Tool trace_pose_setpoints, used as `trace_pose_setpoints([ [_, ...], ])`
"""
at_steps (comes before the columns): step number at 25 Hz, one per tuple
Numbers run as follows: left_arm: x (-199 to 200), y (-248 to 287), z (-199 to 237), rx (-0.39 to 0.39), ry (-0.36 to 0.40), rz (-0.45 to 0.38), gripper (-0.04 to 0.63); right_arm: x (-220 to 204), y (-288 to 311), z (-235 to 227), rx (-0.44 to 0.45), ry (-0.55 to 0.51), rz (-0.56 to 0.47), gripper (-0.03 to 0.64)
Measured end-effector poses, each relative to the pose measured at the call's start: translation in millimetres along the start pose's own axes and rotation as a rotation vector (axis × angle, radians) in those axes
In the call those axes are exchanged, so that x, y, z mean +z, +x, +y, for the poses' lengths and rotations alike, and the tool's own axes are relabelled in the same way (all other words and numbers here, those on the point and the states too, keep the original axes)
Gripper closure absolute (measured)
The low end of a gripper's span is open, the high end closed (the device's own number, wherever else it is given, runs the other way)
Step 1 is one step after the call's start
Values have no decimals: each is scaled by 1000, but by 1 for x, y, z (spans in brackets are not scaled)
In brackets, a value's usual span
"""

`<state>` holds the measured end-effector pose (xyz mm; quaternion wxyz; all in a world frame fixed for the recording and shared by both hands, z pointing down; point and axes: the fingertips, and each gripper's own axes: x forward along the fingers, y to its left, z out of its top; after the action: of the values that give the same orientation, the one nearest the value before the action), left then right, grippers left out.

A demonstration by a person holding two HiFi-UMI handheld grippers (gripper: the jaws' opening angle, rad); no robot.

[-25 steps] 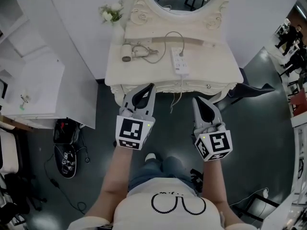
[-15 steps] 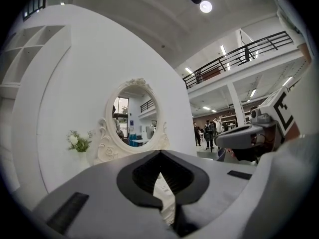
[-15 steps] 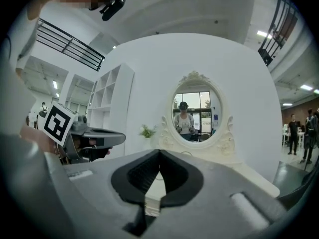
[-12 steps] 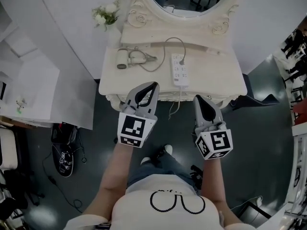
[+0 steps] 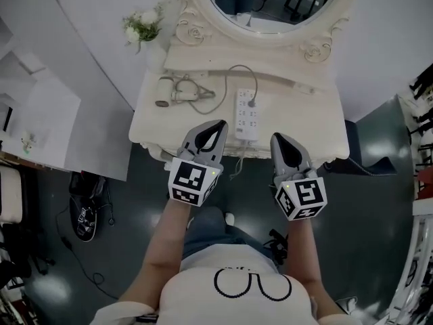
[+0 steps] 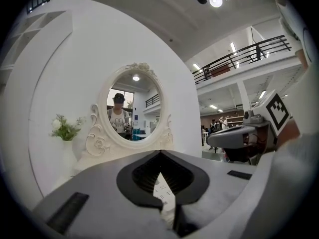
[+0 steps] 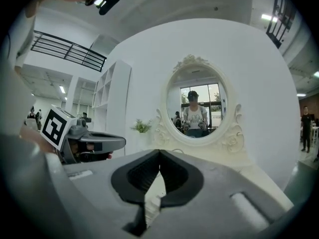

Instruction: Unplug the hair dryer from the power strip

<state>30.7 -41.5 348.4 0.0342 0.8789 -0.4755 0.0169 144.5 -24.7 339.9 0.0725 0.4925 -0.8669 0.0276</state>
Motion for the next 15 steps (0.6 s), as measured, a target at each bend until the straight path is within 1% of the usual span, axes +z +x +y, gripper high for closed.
trace_pose_setpoints([
  [3,-16,20,3,-12,-12,43,597,-15,18,-15,7,31,27,617],
  [5,-29,34,5,-34,-9,85,597,-24,30,-21,12,47,49,617],
  [6,-36,42,5,-57,-5,111,563,-29,36,-24,12,55,60,617],
  [8,-52,57,4,-121,9,165,399,-37,49,-31,5,73,77,617],
  [9,-61,65,5,-149,18,186,357,-41,57,-36,-1,84,84,617],
  [15,-111,109,18,-269,24,302,351,-69,112,-56,-17,118,162,611],
])
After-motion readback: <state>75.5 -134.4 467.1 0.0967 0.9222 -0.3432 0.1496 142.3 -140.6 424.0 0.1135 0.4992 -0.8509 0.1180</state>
